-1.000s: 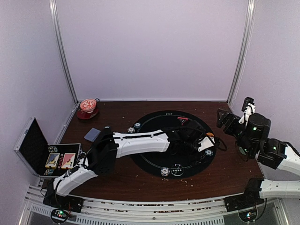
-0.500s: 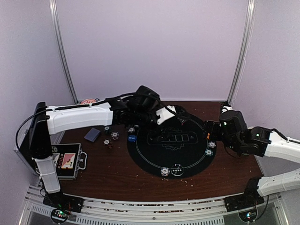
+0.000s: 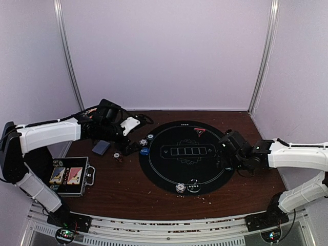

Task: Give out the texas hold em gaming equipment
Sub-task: Adjust the poker chips pile in the big blind area.

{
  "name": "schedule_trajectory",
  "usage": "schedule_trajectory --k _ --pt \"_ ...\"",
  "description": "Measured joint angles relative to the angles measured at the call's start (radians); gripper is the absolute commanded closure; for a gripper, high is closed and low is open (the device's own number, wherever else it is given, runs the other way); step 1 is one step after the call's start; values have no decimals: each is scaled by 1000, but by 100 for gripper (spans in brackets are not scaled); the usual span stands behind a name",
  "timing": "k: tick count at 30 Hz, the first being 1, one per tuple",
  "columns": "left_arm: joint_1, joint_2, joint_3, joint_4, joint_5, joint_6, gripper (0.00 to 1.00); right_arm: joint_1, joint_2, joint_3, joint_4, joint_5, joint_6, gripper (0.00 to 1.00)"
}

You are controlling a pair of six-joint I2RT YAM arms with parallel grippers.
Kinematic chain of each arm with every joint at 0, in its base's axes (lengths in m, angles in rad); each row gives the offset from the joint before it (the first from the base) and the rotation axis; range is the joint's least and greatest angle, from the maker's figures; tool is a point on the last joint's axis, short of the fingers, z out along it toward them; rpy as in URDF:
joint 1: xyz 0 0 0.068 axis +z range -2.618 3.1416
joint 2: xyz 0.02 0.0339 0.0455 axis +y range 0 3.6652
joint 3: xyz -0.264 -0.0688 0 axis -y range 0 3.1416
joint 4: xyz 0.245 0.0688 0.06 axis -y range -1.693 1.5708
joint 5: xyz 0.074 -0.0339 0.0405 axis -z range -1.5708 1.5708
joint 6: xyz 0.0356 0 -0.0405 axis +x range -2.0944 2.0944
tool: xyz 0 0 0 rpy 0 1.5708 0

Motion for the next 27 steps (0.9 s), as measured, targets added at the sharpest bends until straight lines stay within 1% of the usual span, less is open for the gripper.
schedule_trajectory --k 3,6,14,22,27 --pt "72 -84 -83 26 21 4 2 -63 21 -39 1 -20 1 26" --pt "113 -152 -147 47 29 12 2 -106 26 -64 0 -32 1 25" --pt "122 -226 -192 84 69 21 2 -117 87 -90 47 -81 4 26" --pt "124 -226 -214 114 72 21 2 -117 167 -92 67 -65 14 35" --pt "124 -233 -232 133 69 21 2 -117 214 -88 75 -46 16 38"
